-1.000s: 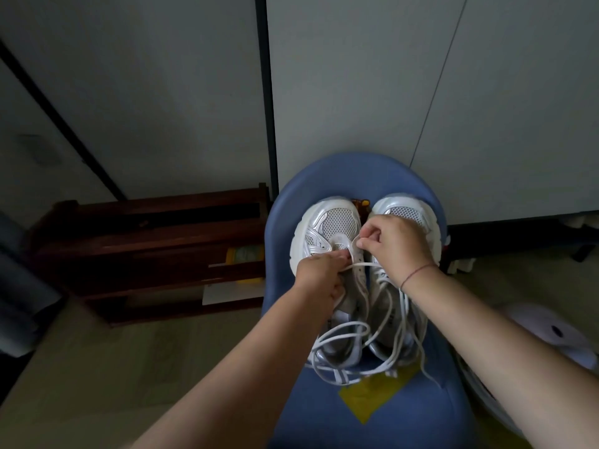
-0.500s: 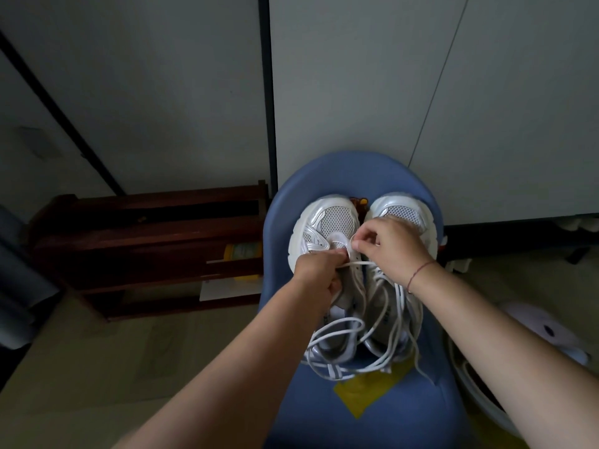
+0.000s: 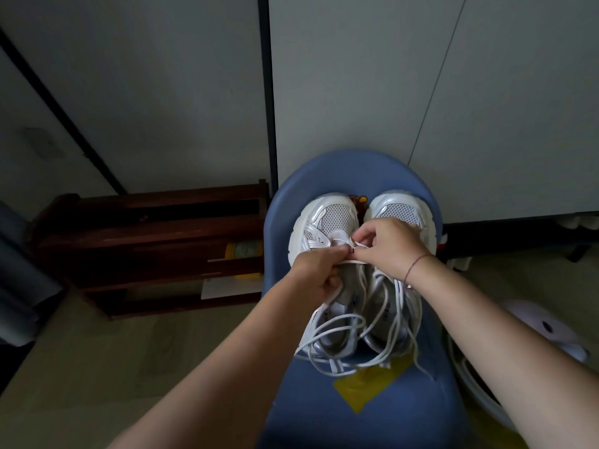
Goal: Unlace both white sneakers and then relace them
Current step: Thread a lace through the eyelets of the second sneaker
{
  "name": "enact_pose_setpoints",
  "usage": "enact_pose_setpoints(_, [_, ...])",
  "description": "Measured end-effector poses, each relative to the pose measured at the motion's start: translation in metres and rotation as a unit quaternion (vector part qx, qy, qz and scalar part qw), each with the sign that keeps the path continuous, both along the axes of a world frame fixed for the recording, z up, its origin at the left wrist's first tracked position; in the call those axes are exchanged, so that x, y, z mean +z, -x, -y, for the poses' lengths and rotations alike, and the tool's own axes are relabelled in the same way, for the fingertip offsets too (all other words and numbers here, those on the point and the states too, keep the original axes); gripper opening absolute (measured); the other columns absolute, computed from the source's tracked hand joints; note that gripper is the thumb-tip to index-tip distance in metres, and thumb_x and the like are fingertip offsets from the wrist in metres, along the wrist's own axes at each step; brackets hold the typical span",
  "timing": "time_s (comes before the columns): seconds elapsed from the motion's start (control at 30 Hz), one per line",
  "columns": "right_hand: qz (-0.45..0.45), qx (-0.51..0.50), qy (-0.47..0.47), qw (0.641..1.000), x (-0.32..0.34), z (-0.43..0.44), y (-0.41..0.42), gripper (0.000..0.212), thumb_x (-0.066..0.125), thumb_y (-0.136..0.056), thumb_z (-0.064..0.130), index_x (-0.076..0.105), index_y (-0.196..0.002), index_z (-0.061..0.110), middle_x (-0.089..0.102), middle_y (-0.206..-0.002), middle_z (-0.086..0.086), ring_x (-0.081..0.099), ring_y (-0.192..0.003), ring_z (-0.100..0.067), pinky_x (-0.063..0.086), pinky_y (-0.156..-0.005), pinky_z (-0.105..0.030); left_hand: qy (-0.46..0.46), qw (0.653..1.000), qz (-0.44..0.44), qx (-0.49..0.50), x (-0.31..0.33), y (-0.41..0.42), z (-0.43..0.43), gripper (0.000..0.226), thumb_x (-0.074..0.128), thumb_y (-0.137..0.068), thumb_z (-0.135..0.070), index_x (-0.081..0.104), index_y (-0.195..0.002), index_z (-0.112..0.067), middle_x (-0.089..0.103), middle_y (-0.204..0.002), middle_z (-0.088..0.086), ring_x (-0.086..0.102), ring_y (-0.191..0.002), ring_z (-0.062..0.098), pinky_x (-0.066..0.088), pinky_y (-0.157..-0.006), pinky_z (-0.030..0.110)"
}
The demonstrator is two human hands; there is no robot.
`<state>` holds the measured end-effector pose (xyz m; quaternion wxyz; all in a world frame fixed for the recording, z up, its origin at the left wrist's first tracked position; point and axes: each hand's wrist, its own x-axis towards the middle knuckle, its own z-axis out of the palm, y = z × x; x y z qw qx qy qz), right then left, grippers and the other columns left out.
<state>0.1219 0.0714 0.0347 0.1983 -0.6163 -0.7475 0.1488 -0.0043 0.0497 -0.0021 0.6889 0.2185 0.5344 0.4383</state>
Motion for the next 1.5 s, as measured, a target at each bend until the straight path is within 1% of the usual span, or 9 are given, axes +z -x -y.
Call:
enact_pose_setpoints(0.2, [-0.053,0.027,0.01,0.998,-0.003,-0.002,-0.008,0.014,0.069,-0.075,0.013,0.073,-0.086,0.021,0.058,-0.063,0.018,0.054,-0.072,-0.008,0.042,-0.098,-0.046,-0.017,0.999,-0.048,0.004,0.004,-0.005,0.004,0.018,0.066,-0.091,-0.013,0.066,-0.074,-0.009,0.057,-0.042,-0.006,0.031,-0.027,0.002,0.024,-0.031,0.013])
enact_pose_setpoints(0.5, [-0.077,0.056,0.018,0.995,-0.007,-0.007,-0.015,0.015,0.07,-0.078,0.014,0.074,-0.091,0.02,0.056,-0.062,0.021,0.05,-0.063,0.001,0.044,-0.094,-0.035,-0.047,0.996,-0.067,0.025,0.006,-0.009,0.011,0.017,0.065,-0.091,-0.011,0.067,-0.075,-0.005,0.058,-0.042,-0.005,0.029,-0.025,0.005,0.024,-0.029,0.013])
enact_pose_setpoints(0.8, [-0.107,0.077,0.002,0.991,-0.009,-0.004,-0.019,0.024,0.076,-0.077,0.012,0.073,-0.101,0.013,0.056,-0.068,0.018,0.049,-0.061,-0.001,0.038,-0.063,-0.011,-0.114,0.979,-0.163,-0.048,0.014,0.015,0.033,0.022,0.067,-0.088,-0.006,0.067,-0.066,-0.006,0.051,-0.041,-0.001,0.034,-0.029,0.005,0.027,-0.034,0.012])
enact_pose_setpoints(0.87, [-0.108,0.083,0.002,0.991,-0.008,-0.003,-0.021,0.023,0.076,-0.077,0.013,0.072,-0.1,0.013,0.055,-0.068,0.017,0.048,-0.062,-0.002,0.038,-0.063,-0.012,-0.131,0.957,-0.222,-0.133,0.022,0.032,0.046,0.013,0.069,-0.086,-0.007,0.071,-0.074,-0.004,0.056,-0.049,-0.001,0.033,-0.036,0.005,0.028,-0.036,0.012])
enact_pose_setpoints(1.0, [-0.11,0.088,-0.003,0.99,-0.009,-0.003,-0.021,0.023,0.077,-0.076,0.017,0.072,-0.098,0.015,0.055,-0.069,0.016,0.048,-0.063,-0.002,0.039,-0.064,-0.016,-0.135,0.844,-0.37,-0.365,0.034,0.069,0.07,0.01,0.07,-0.087,-0.02,0.076,-0.085,-0.011,0.068,-0.072,0.001,0.034,-0.041,0.005,0.033,-0.042,0.015])
enact_pose_setpoints(1.07, [-0.11,0.085,-0.006,0.99,-0.011,-0.003,-0.02,0.023,0.078,-0.075,0.019,0.072,-0.097,0.016,0.056,-0.07,0.016,0.049,-0.064,-0.002,0.04,-0.068,-0.02,-0.124,0.817,-0.392,-0.404,0.031,0.075,0.075,0.013,0.069,-0.089,-0.023,0.076,-0.087,-0.012,0.072,-0.075,-0.003,0.039,-0.043,0.005,0.038,-0.046,0.016])
enact_pose_setpoints(1.2, [-0.111,0.072,-0.013,0.991,-0.013,-0.003,-0.019,0.021,0.078,-0.074,0.023,0.071,-0.093,0.019,0.052,-0.064,0.017,0.047,-0.062,-0.002,0.04,-0.074,-0.025,-0.151,0.87,-0.363,-0.298,0.017,0.057,0.061,0.017,0.067,-0.091,-0.017,0.07,-0.076,-0.01,0.06,-0.051,-0.009,0.044,-0.046,0.003,0.042,-0.052,0.014])
enact_pose_setpoints(1.3, [-0.113,0.067,-0.018,0.991,-0.015,-0.002,-0.019,0.02,0.078,-0.073,0.026,0.071,-0.091,0.022,0.051,-0.062,0.017,0.047,-0.062,-0.002,0.042,-0.079,-0.029,-0.163,0.896,-0.346,-0.226,0.014,0.036,0.047,0.033,0.061,-0.095,-0.028,0.068,-0.076,-0.002,0.067,-0.064,0.006,0.046,-0.043,0.005,0.038,-0.047,0.015])
enact_pose_setpoints(1.5, [-0.117,0.066,-0.032,0.99,-0.018,-0.001,-0.018,0.018,0.077,-0.074,0.027,0.07,-0.091,0.024,0.053,-0.065,0.017,0.048,-0.065,-0.004,0.046,-0.081,-0.031,-0.236,0.841,-0.482,-0.061,0.01,0.01,0.026,0.028,0.062,-0.091,-0.041,0.066,-0.072,-0.022,0.057,-0.053,-0.005,0.049,-0.047,0.006,0.036,-0.048,0.022])
